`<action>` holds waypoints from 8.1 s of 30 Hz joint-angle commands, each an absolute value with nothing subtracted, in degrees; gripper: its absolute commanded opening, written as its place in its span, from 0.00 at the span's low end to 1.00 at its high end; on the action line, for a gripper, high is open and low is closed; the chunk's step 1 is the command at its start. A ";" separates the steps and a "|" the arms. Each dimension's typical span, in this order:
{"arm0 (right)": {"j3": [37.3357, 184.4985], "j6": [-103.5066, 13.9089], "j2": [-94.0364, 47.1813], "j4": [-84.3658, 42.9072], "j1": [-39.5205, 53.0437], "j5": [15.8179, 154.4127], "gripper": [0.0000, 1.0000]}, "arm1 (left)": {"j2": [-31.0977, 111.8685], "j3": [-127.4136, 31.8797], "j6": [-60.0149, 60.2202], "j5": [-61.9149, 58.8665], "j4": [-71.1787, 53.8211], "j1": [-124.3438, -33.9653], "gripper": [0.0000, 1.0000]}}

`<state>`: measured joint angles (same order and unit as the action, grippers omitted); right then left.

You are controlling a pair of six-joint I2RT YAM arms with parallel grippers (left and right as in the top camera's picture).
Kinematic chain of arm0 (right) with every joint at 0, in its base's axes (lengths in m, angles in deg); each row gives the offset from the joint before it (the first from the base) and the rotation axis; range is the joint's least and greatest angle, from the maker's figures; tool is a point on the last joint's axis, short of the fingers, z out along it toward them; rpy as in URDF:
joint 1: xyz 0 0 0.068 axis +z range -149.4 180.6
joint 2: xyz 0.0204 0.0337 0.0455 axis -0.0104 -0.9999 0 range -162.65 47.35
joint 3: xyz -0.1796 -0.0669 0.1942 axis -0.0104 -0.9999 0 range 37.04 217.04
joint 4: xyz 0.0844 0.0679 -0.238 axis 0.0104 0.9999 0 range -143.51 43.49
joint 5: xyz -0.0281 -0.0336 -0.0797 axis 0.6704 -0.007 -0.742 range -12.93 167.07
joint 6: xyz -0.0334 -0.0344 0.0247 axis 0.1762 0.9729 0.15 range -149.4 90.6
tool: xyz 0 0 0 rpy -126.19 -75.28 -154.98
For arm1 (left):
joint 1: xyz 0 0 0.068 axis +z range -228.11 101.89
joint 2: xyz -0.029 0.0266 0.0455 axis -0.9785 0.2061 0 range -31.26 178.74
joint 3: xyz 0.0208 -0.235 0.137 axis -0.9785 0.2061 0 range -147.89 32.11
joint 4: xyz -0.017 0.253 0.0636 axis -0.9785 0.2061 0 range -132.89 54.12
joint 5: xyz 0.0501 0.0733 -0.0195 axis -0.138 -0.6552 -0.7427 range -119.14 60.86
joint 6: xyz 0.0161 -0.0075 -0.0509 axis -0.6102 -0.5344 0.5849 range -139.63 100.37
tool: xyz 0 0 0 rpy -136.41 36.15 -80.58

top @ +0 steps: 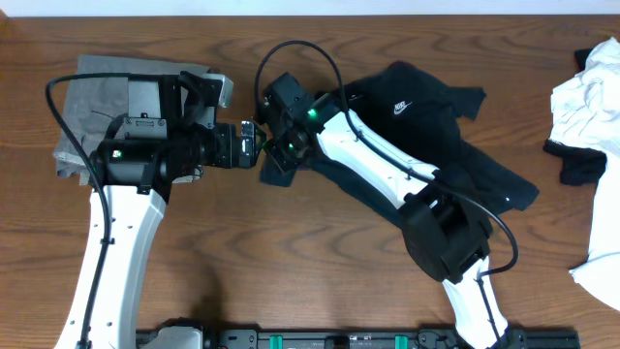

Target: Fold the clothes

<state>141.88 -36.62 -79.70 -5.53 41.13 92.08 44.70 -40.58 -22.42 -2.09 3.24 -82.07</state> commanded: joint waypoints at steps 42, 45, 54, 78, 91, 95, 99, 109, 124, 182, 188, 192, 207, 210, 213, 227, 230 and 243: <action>143.71 -34.48 -71.83 -1.86 0.15 81.98 0.46 | 51.85 -41.19 -22.55 -1.24 -8.14 -83.89 0.98; 143.69 -34.48 -71.83 -1.16 0.15 81.94 0.66 | 56.61 -41.19 -22.57 -1.26 -8.43 -85.81 0.76; 143.69 -34.48 -71.83 -1.03 0.17 81.96 0.99 | 69.64 -41.19 -22.53 -1.28 -6.94 -92.67 0.11; 143.69 -34.48 -71.83 -1.00 0.24 81.96 0.99 | 73.40 -41.32 -18.01 -1.74 -18.42 -98.12 0.06; 143.67 -36.23 -71.83 2.30 0.28 89.28 0.53 | 70.95 -41.32 -18.60 -5.83 -18.63 -98.12 0.06; 143.67 -37.45 -71.83 9.38 0.24 86.26 0.28 | 71.35 -41.30 -20.04 -5.90 -18.83 -98.12 0.06; 143.36 -39.51 -71.83 10.95 0.15 77.80 0.27 | 71.35 -41.30 -19.99 -7.14 -18.83 -98.12 0.06; 143.10 -40.73 -77.03 -2.36 -1.60 78.88 0.07 | 71.35 -41.30 -19.99 -7.80 -14.83 -98.12 0.06; 143.10 -35.36 -86.71 -19.19 -1.71 77.17 0.07 | 71.35 -41.25 -19.97 -10.22 -7.07 -98.12 0.06; 142.23 0.05 -84.92 -9.59 -8.88 88.69 0.32 | 71.35 -41.25 -19.75 -12.08 -5.32 -98.12 0.17; 142.23 0.03 -86.19 -9.99 -8.88 88.69 0.31 | 71.35 -41.25 -19.75 -12.08 -5.37 -98.12 0.21; 142.23 -0.17 -86.21 -9.99 -8.88 88.69 0.15 | 71.35 -41.25 -19.75 -12.08 -5.37 -98.12 0.22; 142.16 -0.19 -88.14 -8.94 -9.10 88.03 0.21 | 71.35 -41.25 -19.75 -12.08 -5.37 -98.12 0.22; 142.16 -0.17 -88.38 -9.16 -9.10 88.01 0.08 | 71.35 -41.25 -19.75 -12.08 -5.37 -98.12 0.22; 142.77 -0.19 -88.20 -9.16 -9.12 88.03 0.01 | 71.35 -41.25 -19.75 -12.08 -5.37 -98.12 0.22; 150.77 -5.78 -85.40 -8.50 -8.77 88.01 0.01 | 71.35 -41.25 -19.71 -12.06 -5.35 -98.12 0.22; 151.34 -5.78 -85.40 -9.79 -8.75 88.03 0.01 | 71.35 -41.25 -19.51 -12.06 -5.37 -98.12 0.22; 151.30 -5.78 -87.35 -23.67 -6.84 88.03 0.01 | 71.35 -41.25 -19.51 -12.06 -5.37 -98.12 0.22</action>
